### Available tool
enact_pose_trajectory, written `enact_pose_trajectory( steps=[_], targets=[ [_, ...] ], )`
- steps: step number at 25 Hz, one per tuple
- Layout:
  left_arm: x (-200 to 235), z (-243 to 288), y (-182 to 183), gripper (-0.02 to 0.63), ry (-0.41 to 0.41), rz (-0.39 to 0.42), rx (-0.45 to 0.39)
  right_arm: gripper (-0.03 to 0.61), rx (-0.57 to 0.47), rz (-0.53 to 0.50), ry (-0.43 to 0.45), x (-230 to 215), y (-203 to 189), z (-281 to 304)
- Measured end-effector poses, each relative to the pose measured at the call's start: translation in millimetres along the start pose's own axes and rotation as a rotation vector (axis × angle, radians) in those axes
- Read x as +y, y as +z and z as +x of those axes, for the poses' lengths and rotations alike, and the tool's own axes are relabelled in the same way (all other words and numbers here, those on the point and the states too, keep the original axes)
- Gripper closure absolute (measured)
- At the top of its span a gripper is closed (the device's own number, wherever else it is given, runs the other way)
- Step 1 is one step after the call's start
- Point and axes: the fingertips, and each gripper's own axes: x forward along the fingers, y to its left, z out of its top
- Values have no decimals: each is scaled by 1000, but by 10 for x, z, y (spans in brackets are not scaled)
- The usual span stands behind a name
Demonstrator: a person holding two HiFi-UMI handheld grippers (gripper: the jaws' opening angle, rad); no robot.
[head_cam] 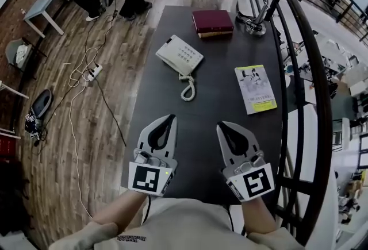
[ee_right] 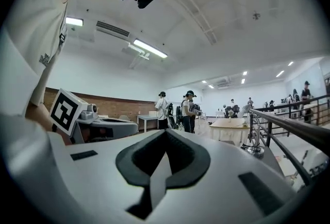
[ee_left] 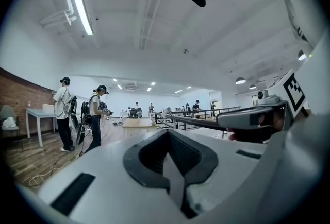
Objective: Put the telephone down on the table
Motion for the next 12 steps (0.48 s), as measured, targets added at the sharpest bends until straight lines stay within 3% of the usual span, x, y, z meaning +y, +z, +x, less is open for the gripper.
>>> enact_pose_trajectory(
  steps=[5,12],
  targets=[
    [1,3,4,609,-1,11,-52,577,5,-22,8,65,-71,-25],
    [-14,-10,-19,609,-10,15,-51,577,26,1,2,76,-111,-54]
  ],
)
